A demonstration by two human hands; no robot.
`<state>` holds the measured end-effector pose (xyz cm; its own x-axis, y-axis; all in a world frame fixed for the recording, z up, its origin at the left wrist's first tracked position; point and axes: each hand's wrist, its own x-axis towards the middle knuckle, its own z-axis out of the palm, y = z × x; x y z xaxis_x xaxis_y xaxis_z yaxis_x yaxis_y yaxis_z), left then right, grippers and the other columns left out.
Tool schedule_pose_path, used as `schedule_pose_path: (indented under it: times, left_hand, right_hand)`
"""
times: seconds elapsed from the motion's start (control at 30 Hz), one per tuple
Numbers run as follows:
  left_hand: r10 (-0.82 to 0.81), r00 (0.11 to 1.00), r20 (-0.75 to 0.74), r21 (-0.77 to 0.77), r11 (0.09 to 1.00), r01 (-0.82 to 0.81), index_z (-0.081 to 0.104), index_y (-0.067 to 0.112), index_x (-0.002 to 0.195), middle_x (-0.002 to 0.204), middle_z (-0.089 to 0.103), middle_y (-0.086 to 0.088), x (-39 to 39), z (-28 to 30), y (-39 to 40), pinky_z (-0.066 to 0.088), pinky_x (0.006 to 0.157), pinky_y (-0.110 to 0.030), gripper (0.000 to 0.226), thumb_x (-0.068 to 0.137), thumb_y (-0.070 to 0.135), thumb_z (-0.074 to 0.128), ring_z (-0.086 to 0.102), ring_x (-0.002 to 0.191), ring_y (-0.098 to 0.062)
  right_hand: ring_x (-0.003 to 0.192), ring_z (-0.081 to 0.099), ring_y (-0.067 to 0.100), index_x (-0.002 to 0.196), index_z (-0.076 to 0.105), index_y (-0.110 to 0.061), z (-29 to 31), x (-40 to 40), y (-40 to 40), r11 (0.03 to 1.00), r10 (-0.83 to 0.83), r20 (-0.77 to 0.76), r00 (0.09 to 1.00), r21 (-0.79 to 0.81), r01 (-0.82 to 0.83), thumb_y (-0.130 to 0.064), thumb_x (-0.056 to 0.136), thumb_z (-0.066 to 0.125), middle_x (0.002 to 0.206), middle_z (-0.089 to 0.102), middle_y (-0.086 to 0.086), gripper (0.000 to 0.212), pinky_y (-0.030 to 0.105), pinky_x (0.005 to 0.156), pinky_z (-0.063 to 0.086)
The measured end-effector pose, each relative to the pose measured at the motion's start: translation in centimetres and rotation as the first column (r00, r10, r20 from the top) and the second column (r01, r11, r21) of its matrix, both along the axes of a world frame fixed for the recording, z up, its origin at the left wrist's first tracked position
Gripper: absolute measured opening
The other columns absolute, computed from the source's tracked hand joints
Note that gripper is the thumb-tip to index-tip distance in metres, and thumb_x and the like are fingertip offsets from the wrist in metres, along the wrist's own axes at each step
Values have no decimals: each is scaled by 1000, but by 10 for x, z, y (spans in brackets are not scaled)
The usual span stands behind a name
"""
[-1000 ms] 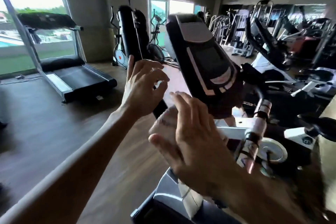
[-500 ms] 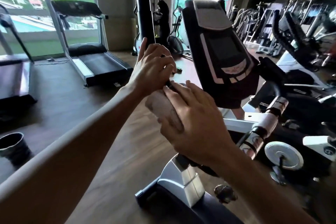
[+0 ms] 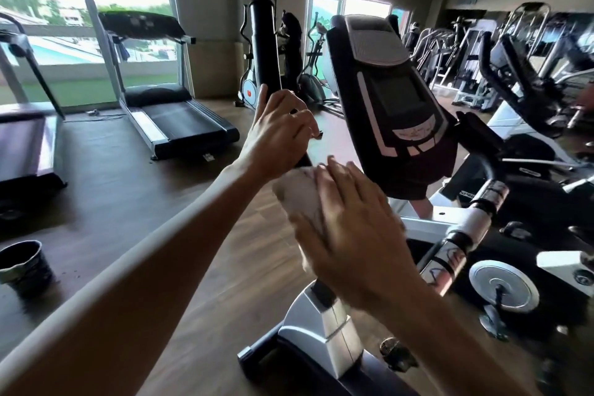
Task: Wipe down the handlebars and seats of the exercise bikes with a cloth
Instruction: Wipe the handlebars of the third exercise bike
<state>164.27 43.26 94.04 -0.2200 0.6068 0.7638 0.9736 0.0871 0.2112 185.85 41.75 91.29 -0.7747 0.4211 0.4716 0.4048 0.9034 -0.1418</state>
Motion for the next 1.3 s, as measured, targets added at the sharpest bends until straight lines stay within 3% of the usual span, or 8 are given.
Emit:
schedule_pose_path:
  times: [0.13, 0.27, 0.43, 0.57, 0.7, 0.9, 1.13, 1.3]
  left_hand:
    - [-49, 999, -17, 6, 999, 49, 79, 20, 86, 108, 68, -3, -6, -2, -1, 5, 124, -51, 45, 89, 35, 37, 50, 123, -25]
    - [-83, 996, -17, 42, 996, 84, 78, 22, 87, 110, 66, 0, -10, -4, -2, 7, 122, -53, 41, 91, 34, 39, 49, 123, -22]
    - [-71, 997, -10, 43, 996, 72, 78, 21, 85, 109, 66, -1, -10, -5, 0, 7, 123, -53, 42, 92, 34, 39, 47, 123, -18]
    - [-61, 998, -13, 11, 998, 61, 77, 22, 87, 107, 63, 1, -8, -4, -4, 4, 124, -50, 43, 92, 34, 37, 49, 123, -20]
    - [-24, 1000, -5, -12, 1000, 24, 78, 22, 88, 109, 63, 1, -2, -2, -6, -1, 124, -43, 46, 91, 37, 34, 48, 126, -21]
    - [26, 995, -101, -136, 990, -39, 81, 21, 97, 123, 67, -1, -5, 1, -6, -1, 126, -51, 57, 89, 43, 29, 46, 134, -24]
    - [16, 996, -91, -187, 982, -33, 79, 21, 109, 147, 55, -5, -3, 1, -12, -8, 126, -45, 67, 89, 47, 21, 31, 149, -26]
    - [-6, 998, -68, -132, 991, -3, 80, 20, 107, 144, 58, -9, 1, -1, -11, -4, 127, -48, 60, 90, 41, 26, 36, 145, -30]
  right_hand:
    - [132, 44, 23, 134, 52, -10, 4, -4, -2, 998, 39, -75, 996, 52, -36, -51, 95, 39, 138, 56, 8, 58, 41, 116, 35]
    - [142, 38, 21, 144, 47, -9, -20, 28, -6, 993, 119, -112, 987, 34, -115, -46, 94, 48, 149, 45, 8, 62, 40, 119, 34]
    - [147, 33, 21, 150, 43, -11, -1, -5, 7, 999, 26, -101, 995, -36, -29, -57, 95, 30, 157, 43, 8, 73, 42, 123, 27]
    - [155, 19, 18, 157, 33, -9, -20, 17, -1, 997, 76, -78, 994, 20, -75, -58, 104, 18, 165, 32, 9, 74, 39, 127, 18]
    - [157, 13, 18, 159, 28, -6, -37, 46, 5, 990, 134, -39, 990, 59, -132, -53, 102, 29, 168, 23, 10, 74, 47, 124, 26]
    - [156, 16, 18, 157, 34, -11, -1, -2, 10, 999, 44, -92, 995, -28, -47, -56, 98, 21, 165, 30, 9, 76, 42, 127, 16]
    - [154, 24, 20, 156, 37, -6, -43, 52, -12, 988, 149, -123, 981, 45, -145, -41, 96, 48, 163, 35, 7, 70, 49, 121, 31]
    - [156, 21, 20, 157, 33, -7, -28, 32, -3, 999, 33, -92, 995, 12, -32, -52, 102, 24, 166, 29, 11, 72, 45, 125, 25]
